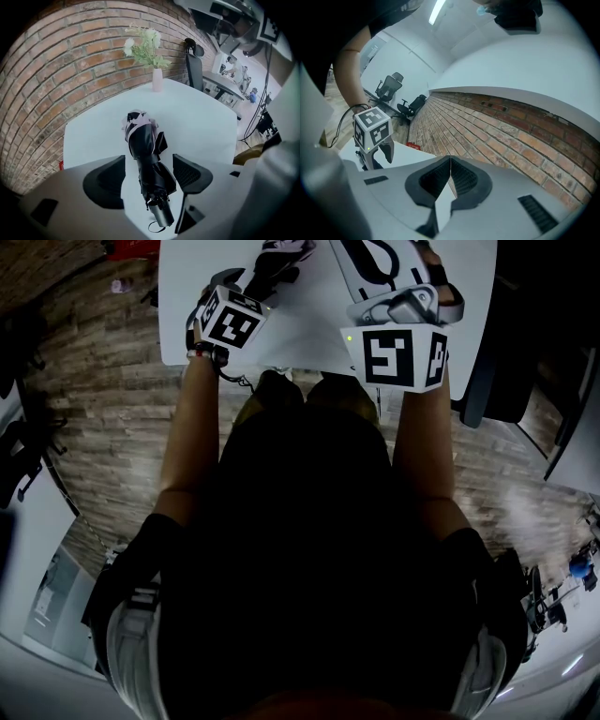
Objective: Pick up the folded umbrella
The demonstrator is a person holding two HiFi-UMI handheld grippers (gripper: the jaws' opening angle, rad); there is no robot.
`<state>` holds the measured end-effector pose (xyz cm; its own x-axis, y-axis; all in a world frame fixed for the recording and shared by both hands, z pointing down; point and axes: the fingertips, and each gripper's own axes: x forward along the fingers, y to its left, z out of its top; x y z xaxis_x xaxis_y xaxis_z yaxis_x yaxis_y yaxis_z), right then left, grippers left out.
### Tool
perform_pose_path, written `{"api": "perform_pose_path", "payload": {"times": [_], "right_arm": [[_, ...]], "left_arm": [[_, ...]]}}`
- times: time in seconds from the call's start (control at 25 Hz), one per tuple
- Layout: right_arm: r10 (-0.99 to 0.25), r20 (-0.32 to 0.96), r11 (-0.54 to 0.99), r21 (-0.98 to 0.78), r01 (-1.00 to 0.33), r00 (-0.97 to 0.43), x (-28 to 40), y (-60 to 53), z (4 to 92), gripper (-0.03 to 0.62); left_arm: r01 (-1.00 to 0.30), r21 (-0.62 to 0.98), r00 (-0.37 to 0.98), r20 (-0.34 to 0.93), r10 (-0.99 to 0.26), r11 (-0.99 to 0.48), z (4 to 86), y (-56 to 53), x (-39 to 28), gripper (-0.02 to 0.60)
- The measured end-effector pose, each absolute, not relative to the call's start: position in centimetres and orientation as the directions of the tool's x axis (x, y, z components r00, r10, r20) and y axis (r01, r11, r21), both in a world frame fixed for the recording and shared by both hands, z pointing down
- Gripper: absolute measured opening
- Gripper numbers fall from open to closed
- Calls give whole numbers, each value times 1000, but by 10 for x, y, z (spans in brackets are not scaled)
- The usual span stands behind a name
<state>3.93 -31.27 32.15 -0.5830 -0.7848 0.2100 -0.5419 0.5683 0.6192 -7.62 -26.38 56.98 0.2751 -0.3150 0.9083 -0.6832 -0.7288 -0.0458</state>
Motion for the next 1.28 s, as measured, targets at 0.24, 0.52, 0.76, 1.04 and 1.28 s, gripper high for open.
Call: {"api": "perform_pose_path", "payload": {"times": [0.24,0.52,0.76,1.04,1.28], "right_arm": [[-784,220,573,617,-540,-581,40,-316,326,29],[-780,244,584,615,-529,-577,43,-317,336,28],[-778,258,587,624,-517,-573,45,-317,338,29],[-772,269,595,626,-504,-577,45,-318,341,29],[-764,271,603,625,-497,-586,45,-317,344,29]], "left_arm": [[-680,-3,262,933,-246,-733,590,-255,-76,320],[-693,26,235,953,-191,-721,610,-249,-83,333],[-706,55,227,962,-152,-707,622,-244,-83,333],[-724,72,212,970,-122,-686,633,-241,-81,333],[-728,57,200,971,-131,-683,633,-249,-82,333]]}}
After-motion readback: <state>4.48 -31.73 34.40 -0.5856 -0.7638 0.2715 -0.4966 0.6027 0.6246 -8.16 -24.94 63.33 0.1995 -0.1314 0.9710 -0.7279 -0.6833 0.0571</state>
